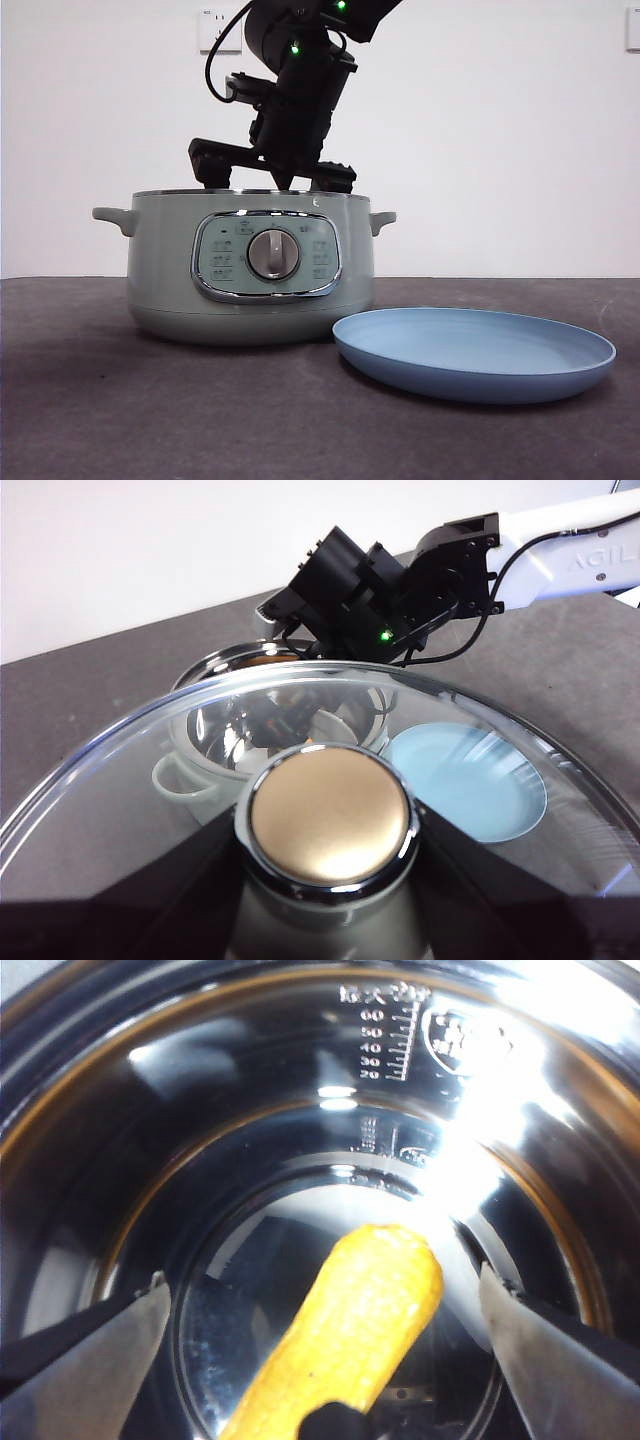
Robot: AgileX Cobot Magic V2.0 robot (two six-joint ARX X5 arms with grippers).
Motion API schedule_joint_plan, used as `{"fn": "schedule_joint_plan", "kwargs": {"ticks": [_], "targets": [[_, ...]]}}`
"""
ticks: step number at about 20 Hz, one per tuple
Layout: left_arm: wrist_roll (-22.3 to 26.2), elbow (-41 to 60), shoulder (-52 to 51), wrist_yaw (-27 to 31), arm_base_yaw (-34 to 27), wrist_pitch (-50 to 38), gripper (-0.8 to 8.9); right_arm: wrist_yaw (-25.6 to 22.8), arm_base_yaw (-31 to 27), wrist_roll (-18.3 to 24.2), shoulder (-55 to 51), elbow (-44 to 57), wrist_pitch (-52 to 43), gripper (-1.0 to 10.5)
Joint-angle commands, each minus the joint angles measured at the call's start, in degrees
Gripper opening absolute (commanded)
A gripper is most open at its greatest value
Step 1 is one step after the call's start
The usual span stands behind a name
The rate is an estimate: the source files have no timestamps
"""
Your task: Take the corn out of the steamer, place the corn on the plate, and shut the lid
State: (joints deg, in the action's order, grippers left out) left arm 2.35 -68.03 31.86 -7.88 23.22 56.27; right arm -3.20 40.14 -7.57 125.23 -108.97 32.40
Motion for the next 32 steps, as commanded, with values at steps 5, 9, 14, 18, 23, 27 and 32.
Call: {"fn": "schedule_joint_plan", "kwargs": {"ticks": [5,9,14,18,23,27,32], "targets": [[0.87,-0.39,-0.59,-0.13,0.04,-2.60,-0.08,-0.31,0.15,-0.85,3.50,-0.04,-0.17,5.9],[0.85,-0.39,-0.59,-0.13,0.04,-2.60,-0.08,-0.33,0.15,-1.05,3.52,-0.04,0.90,4.1],[0.85,-0.39,-0.61,-0.13,0.04,-2.58,-0.08,-0.07,0.09,-2.49,4.76,-0.04,2.82,1.8],[0.85,-0.39,-0.61,-0.11,0.04,-2.56,-0.08,0.28,0.37,-2.47,4.15,-0.09,1.07,-0.1],[0.85,-0.39,-0.61,-0.04,0.04,-2.62,-0.08,0.26,0.44,-2.45,-8.74,-0.28,1.22,-0.1],[0.85,-0.39,-0.61,0.02,0.04,-2.67,-0.08,-8.20,0.04,-1.49,-23.12,-0.26,12.04,-0.1],[0.90,-0.39,-0.61,-0.04,0.04,-3.08,-0.08,-15.19,-0.35,-0.74,-35.82,6.49,19.45,-0.1]]}}
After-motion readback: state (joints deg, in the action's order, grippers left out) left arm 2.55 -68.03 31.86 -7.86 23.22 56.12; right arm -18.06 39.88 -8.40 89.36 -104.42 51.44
